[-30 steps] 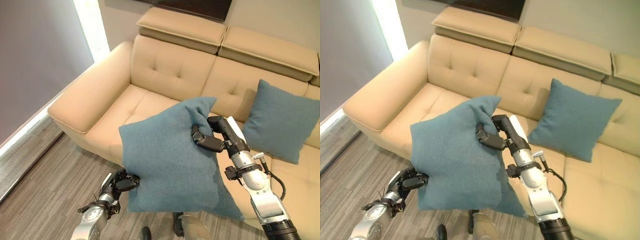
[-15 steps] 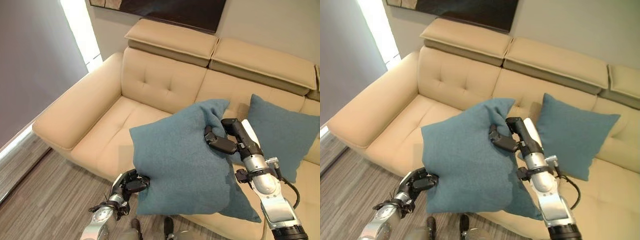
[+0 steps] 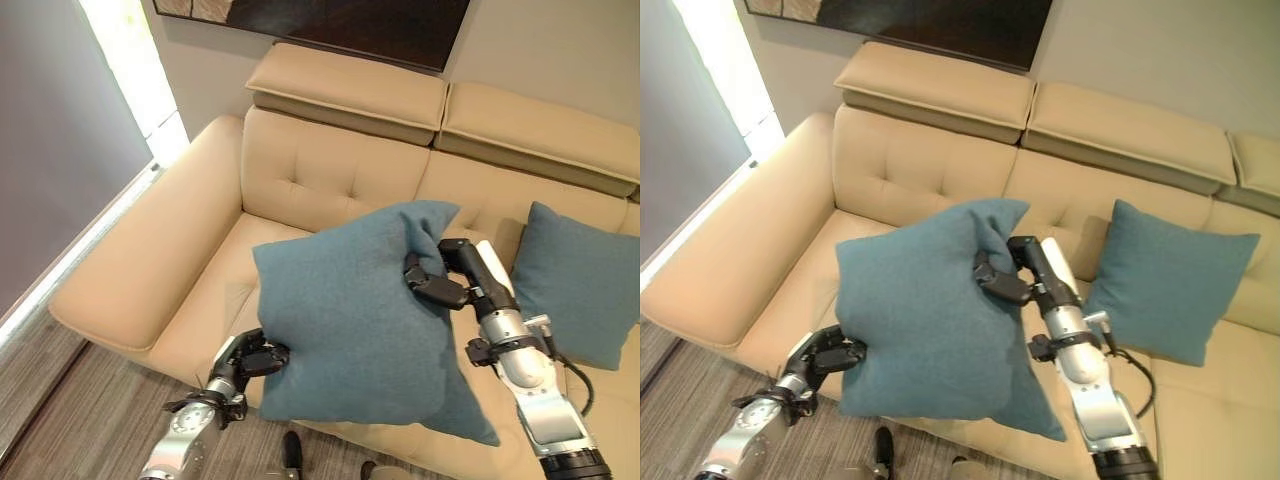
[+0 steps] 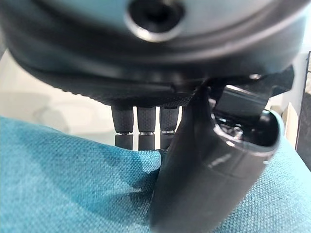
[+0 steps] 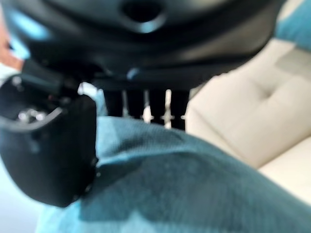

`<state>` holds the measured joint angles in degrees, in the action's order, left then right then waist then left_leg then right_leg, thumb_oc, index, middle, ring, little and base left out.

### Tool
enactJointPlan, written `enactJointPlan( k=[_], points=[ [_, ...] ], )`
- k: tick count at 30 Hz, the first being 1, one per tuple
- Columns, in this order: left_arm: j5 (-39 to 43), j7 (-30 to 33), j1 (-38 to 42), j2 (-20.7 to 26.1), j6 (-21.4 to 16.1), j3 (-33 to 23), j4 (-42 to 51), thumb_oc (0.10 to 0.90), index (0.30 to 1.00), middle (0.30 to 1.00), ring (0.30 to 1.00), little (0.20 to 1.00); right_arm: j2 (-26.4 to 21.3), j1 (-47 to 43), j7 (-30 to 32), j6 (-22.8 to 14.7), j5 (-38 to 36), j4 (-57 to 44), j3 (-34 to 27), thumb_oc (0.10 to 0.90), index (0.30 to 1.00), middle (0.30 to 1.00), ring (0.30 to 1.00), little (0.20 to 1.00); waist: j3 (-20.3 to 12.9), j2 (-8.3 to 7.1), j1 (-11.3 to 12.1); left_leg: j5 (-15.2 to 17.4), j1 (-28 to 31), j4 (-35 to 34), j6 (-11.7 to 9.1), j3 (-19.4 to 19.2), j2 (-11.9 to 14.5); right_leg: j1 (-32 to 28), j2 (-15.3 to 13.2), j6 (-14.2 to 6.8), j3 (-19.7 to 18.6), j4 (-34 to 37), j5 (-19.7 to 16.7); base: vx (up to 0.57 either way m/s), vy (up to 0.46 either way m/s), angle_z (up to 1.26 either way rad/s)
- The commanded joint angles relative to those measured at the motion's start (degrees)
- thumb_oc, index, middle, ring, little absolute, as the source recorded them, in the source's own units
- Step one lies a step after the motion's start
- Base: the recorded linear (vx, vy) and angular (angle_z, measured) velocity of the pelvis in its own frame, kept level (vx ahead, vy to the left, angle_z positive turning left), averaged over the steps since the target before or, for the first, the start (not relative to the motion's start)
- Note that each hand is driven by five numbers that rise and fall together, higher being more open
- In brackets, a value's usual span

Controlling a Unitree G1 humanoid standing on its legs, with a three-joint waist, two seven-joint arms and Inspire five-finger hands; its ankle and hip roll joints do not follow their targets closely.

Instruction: Pick up all the scattered cushions and arrange them neatly on the sofa.

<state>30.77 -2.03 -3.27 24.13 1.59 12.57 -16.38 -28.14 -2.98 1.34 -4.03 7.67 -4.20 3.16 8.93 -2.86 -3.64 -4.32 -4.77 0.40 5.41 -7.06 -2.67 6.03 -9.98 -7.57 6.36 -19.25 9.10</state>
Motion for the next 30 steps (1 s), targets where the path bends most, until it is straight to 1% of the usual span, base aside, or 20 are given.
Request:
enactJointPlan(
  k=[1,4,5,7,9,10,11,12,13,14,16,17,18,19,20,21,24,26,29,30],
  points=[
    [1.2,-4.7,7.0,-4.3,-9.7,0.9,14.3,0.400,0.300,0.300,0.300,0.300,0.0,-6.8,-0.2,-4.4,0.4,-2.5,1.4,0.400,0.300,0.300,0.300,0.300,-5.7,-1.08,0.2,8.6,1.6,1.7,-4.2,-0.3,3.4,-0.5,3.6,0.4,2.4,3.3,-3.2,0.09,0.029,-0.11],
    [1.7,-4.3,7.1,-4.7,-9.7,0.7,13.8,0.400,0.300,0.300,0.300,0.300,-0.1,-7.7,0.0,-4.7,-0.1,-1.8,2.2,0.400,0.300,0.300,0.300,0.300,-5.5,-0.84,0.4,9.1,3.0,1.0,-4.4,-1.2,3.1,2.1,4.7,1.0,5.9,7.1,-4.7,0.07,-0.006,-0.18],
    [2.0,-4.5,7.2,-4.8,-9.6,0.8,13.7,0.400,0.300,0.300,0.300,0.300,0.0,-7.4,0.2,-4.7,-0.3,-1.9,2.0,0.400,0.300,0.300,0.300,0.300,-5.4,-1.01,0.1,9.5,2.9,1.5,-4.4,-0.6,2.8,1.4,5.0,1.2,5.7,8.8,-4.5,0.09,-0.054,-0.33],
    [2.0,-4.9,7.5,-5.4,-9.6,1.0,13.7,0.400,0.300,0.300,0.300,0.300,-0.3,-5.9,0.7,-5.0,0.3,-2.2,0.9,0.400,0.300,0.300,0.300,0.300,-5.3,-1.91,-0.6,10.0,2.8,3.1,-4.8,0.2,2.1,-0.3,6.6,1.9,2.4,11.2,-4.3,0.09,-0.083,0.12],
    [1.7,-5.0,7.3,-5.6,-9.6,1.1,13.6,0.400,0.300,0.300,0.300,0.300,-0.7,-5.2,1.0,-5.1,0.5,-2.4,0.3,0.400,0.300,0.300,0.300,0.300,-5.4,-2.14,-0.6,10.7,2.5,4.8,-5.1,0.0,1.9,-1.3,6.7,2.1,2.0,12.6,-4.7,0.05,-0.072,0.21],
    [1.7,-5.5,7.2,-5.8,-9.5,1.5,13.8,0.400,0.300,0.300,0.300,0.300,-0.9,-4.2,1.4,-5.2,0.0,-2.6,-0.6,0.400,0.300,0.300,0.300,0.300,-5.4,-2.46,-0.8,11.8,1.3,9.2,-6.0,0.0,2.2,-3.0,7.0,3.2,1.6,14.4,-4.5,0.02,-0.113,0.05],
    [1.8,-5.8,7.0,-6.0,-9.3,1.6,14.1,0.400,0.300,0.300,0.300,0.300,-1.4,-3.9,1.5,-5.3,-0.6,-2.3,-1.1,0.400,0.300,0.300,0.300,0.300,-4.7,-2.90,-0.6,11.8,-2.0,16.5,-7.5,0.5,2.4,-4.6,6.7,4.0,1.8,15.6,-4.6,0.02,-0.114,0.07],
    [1.9,-5.8,7.0,-6.0,-9.3,1.6,14.1,0.400,0.300,0.300,0.300,0.300,-1.4,-3.9,1.5,-5.3,-0.7,-2.3,-1.1,0.400,0.300,0.300,0.300,0.300,-4.7,-2.78,-0.7,12.1,-2.4,17.2,-7.6,0.6,2.6,-4.5,6.9,4.0,2.0,15.6,-4.6,-0.04,-0.061,0.09],
    [2.1,-5.5,7.0,-6.2,-9.4,1.5,14.0,0.400,0.300,0.300,0.300,0.300,-1.7,-4.0,1.6,-5.2,-1.1,-2.0,-1.1,0.400,0.300,0.300,0.300,0.300,-4.2,-2.78,-0.5,11.8,-4.3,19.9,-8.3,1.5,2.6,-4.9,6.9,4.4,1.7,16.0,-4.5,-0.02,-0.004,0.07],
    [2.1,-5.5,7.0,-6.3,-9.3,1.6,14.0,0.400,0.300,0.300,0.300,0.300,-1.6,-4.0,1.5,-5.0,-1.3,-1.8,-0.8,0.400,0.300,0.300,0.300,0.300,-4.1,-2.69,-0.3,11.8,-4.7,19.8,-8.5,2.4,2.6,-5.0,7.0,4.5,1.6,16.2,-4.4,0.00,0.005,0.11],
    [2.1,-5.3,6.7,-6.3,-9.2,1.7,13.8,0.400,0.300,0.300,0.300,0.300,-1.6,-4.2,1.1,-4.7,-1.4,-1.6,-0.4,0.400,0.300,0.300,0.300,0.300,-4.4,-2.57,-0.2,12.2,-4.9,17.6,-8.2,3.9,3.3,-5.3,6.9,4.3,1.3,16.6,-4.3,0.04,0.028,0.04],
    [2.1,-5.3,6.7,-6.3,-9.2,1.7,13.8,0.400,0.300,0.300,0.300,0.300,-1.6,-4.2,1.1,-4.7,-1.4,-1.6,-0.4,0.400,0.300,0.300,0.300,0.300,-4.4,-2.60,-0.3,12.1,-4.8,17.4,-8.2,3.9,3.3,-5.3,6.8,4.3,1.3,16.6,-4.3,0.08,0.065,-0.03],
    [2.0,-4.9,6.6,-6.3,-9.3,1.7,14.1,0.400,0.300,0.300,0.300,0.300,-1.6,-4.1,1.0,-4.7,-1.8,-1.5,-0.1,0.400,0.300,0.300,0.300,0.300,-4.9,-2.32,-0.1,10.2,-4.4,12.8,-8.6,5.8,4.5,-5.5,6.8,4.0,0.6,16.8,-4.2,0.09,0.086,-0.03],
    [2.1,-4.5,6.7,-6.3,-9.3,1.8,14.3,0.400,0.300,0.300,0.300,0.300,-1.6,-4.1,1.1,-4.7,-1.9,-1.3,0.1,0.400,0.300,0.300,0.300,0.300,-5.0,-1.88,0.0,8.8,-4.4,9.9,-9.0,7.4,5.3,-5.5,7.1,3.9,0.2,16.7,-4.0,0.09,0.084,-0.10],
    [2.1,-4.5,6.7,-6.4,-9.3,1.8,14.3,0.400,0.300,0.300,0.300,0.300,-1.6,-4.1,1.1,-4.7,-2.0,-1.3,0.1,0.400,0.300,0.300,0.300,0.300,-5.0,-1.91,0.0,8.5,-4.1,9.4,-9.0,7.4,5.3,-5.6,7.1,3.9,0.2,16.6,-4.0,0.07,0.120,-0.26],
    [2.2,-4.2,7.0,-6.6,-9.6,2.1,14.6,0.400,0.300,0.300,0.300,0.300,-1.8,-3.9,1.4,-4.7,-1.8,-0.9,0.2,0.400,0.300,0.300,0.300,0.300,-5.2,-0.95,0.0,6.9,-3.5,4.9,-9.3,9.4,6.2,-5.7,7.4,3.7,-0.3,16.3,-3.4,0.07,0.123,-0.24],
    [1.9,-3.8,7.4,-6.7,-9.8,2.7,14.5,0.400,0.300,0.300,0.300,0.300,-2.1,-3.2,1.9,-4.4,-0.9,-0.4,-0.2,0.400,0.300,0.300,0.300,0.300,-6.3,-0.11,-0.7,5.7,-0.7,1.4,-9.7,8.7,6.6,-5.9,7.0,3.4,-0.2,15.9,-3.0,0.09,0.145,-0.17],
    [1.3,-3.8,7.1,-6.5,-9.9,2.8,14.4,0.400,0.300,0.300,0.300,0.300,-1.8,-3.1,1.7,-4.1,-0.6,0.1,-0.1,0.400,0.300,0.300,0.300,0.300,-6.8,0.16,-0.7,6.0,0.9,-0.1,-9.2,8.5,5.8,-5.9,6.5,3.0,-0.5,15.8,-3.3,0.08,0.131,-0.15],
    [1.3,-4.0,6.7,-6.1,-9.8,2.7,14.4,0.400,0.300,0.300,0.300,0.300,-1.6,-3.0,1.5,-3.8,-0.4,0.5,0.3,0.400,0.300,0.300,0.300,0.300,-7.1,0.15,-0.5,6.0,2.0,-0.9,-8.8,7.4,5.5,-6.2,5.9,2.7,-0.8,16.0,-3.4,0.05,0.089,-0.25],
    [1.3,-4.0,6.1,-5.9,-9.6,2.4,14.0,0.400,0.300,0.300,0.300,0.300,-1.3,-2.8,1.3,-3.4,-0.1,0.8,0.6,0.400,0.300,0.300,0.300,0.300,-7.2,0.14,-0.3,6.3,2.5,-1.2,-8.2,6.7,5.1,-6.4,5.3,2.4,-1.1,15.9,-3.5,0.04,0.081,-0.13]
  ],
)
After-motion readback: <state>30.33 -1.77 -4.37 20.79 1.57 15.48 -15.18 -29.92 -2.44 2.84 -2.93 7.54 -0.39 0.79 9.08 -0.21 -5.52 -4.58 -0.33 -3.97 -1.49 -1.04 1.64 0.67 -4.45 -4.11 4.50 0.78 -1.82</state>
